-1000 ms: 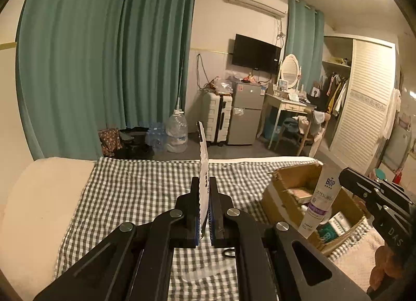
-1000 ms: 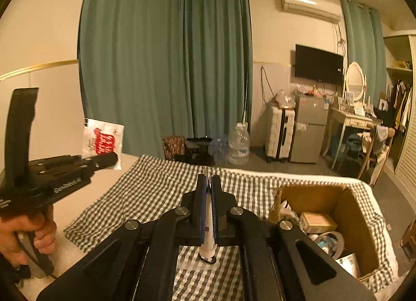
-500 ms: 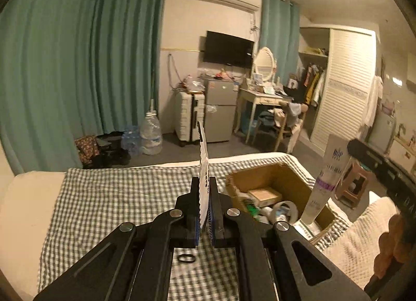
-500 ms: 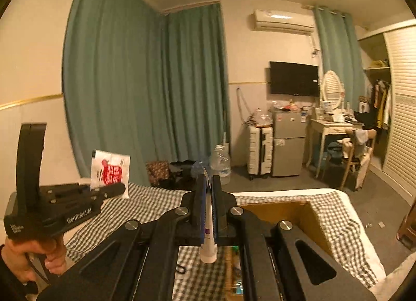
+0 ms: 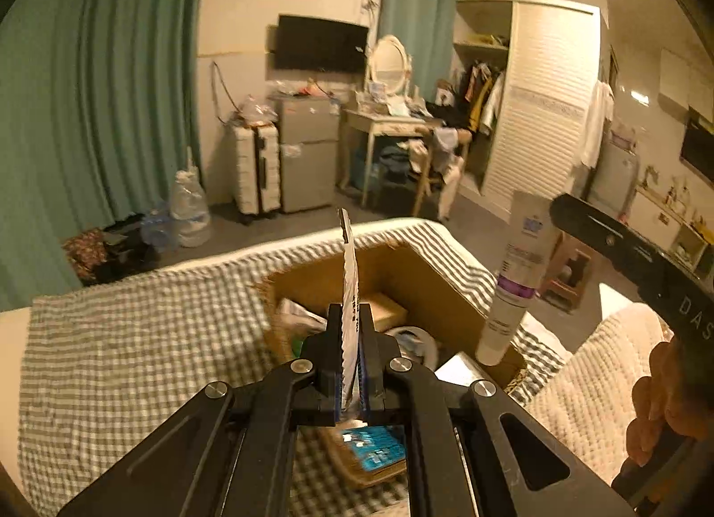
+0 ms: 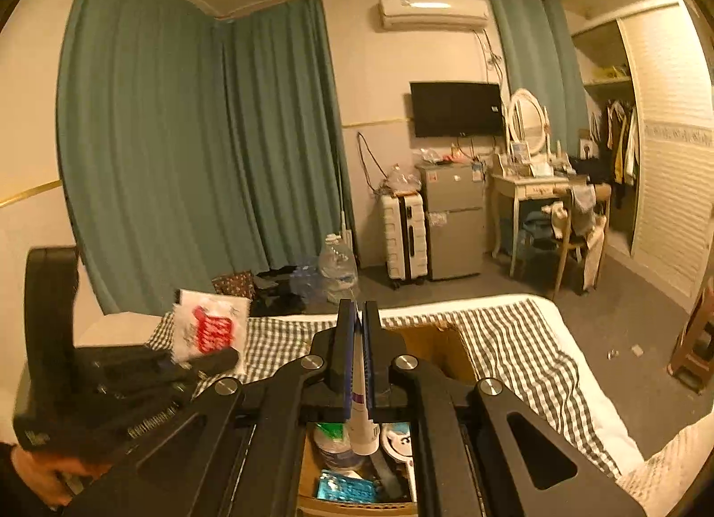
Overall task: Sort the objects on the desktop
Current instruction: 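Lower the sachet and tube into the box and open both tools, then move both open tools back over the black hair tie on the bed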
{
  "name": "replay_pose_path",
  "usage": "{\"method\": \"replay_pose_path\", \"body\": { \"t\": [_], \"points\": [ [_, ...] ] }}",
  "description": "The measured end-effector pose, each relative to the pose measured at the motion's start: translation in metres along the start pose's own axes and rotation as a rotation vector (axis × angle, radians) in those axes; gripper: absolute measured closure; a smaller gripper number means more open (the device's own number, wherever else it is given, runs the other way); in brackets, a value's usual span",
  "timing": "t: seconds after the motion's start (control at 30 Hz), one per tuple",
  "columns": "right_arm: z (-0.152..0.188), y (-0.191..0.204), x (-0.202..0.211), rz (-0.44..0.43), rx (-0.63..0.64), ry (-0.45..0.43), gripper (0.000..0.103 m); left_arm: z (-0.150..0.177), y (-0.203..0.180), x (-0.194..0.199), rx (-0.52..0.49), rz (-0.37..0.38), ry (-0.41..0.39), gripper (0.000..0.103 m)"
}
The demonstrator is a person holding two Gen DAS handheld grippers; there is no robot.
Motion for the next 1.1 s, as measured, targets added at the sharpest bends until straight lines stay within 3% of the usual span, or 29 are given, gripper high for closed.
{"method": "replay_pose_path", "body": {
  "t": [0.3, 0.37, 0.43, 0.53, 0.6, 0.67, 0.77, 0.83, 0.93, 1.0, 1.1],
  "points": [
    [0.033, -0.048, -0.048, 0.029, -0.075, 0.109, 0.100, 0.030, -0.024, -0.077, -0.007, 0.061, 0.119, 0.094],
    [0.039, -0.055, -0.055, 0.043, -0.091, 0.120, 0.099, 0.033, -0.023, -0.086, 0.006, 0.063, 0.133, 0.090],
    [0.041, -0.061, -0.062, 0.050, -0.105, 0.129, 0.099, 0.041, -0.018, -0.091, 0.030, 0.066, 0.138, 0.076],
    [0.040, -0.060, -0.064, 0.062, -0.103, 0.121, 0.096, 0.046, -0.007, -0.090, 0.057, 0.059, 0.132, 0.066],
    [0.038, -0.058, -0.065, 0.061, -0.099, 0.112, 0.078, 0.046, 0.003, -0.084, 0.076, 0.048, 0.122, 0.057],
    [0.036, -0.051, -0.062, 0.056, -0.090, 0.097, 0.064, 0.041, 0.012, -0.076, 0.094, 0.038, 0.107, 0.055],
    [0.031, -0.039, -0.054, 0.053, -0.067, 0.079, 0.064, 0.034, 0.029, -0.057, 0.110, 0.018, 0.079, 0.052],
    [0.027, -0.033, -0.048, 0.050, -0.056, 0.062, 0.062, 0.028, 0.040, -0.039, 0.117, -0.005, 0.051, 0.045],
    [0.021, -0.019, -0.036, 0.032, -0.045, 0.029, 0.049, 0.020, 0.062, -0.009, 0.127, -0.043, 0.010, 0.038],
    [0.017, -0.008, -0.027, 0.021, -0.040, 0.000, 0.029, 0.017, 0.077, 0.009, 0.132, -0.076, -0.016, 0.028],
    [0.010, 0.010, -0.016, -0.008, -0.043, -0.035, 0.009, 0.014, 0.099, 0.037, 0.148, -0.124, -0.058, 0.017]
  ]
}}
Point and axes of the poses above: each gripper's, at about its wrist camera, not at the fingertips, and x roughly against the way its jaws point, y to its left, z to its underside, the point moved 9 cm from there along -x, roughly the way its jaws point, and after that the axes turned 10 degrees about -x, right-handed, at the moved point
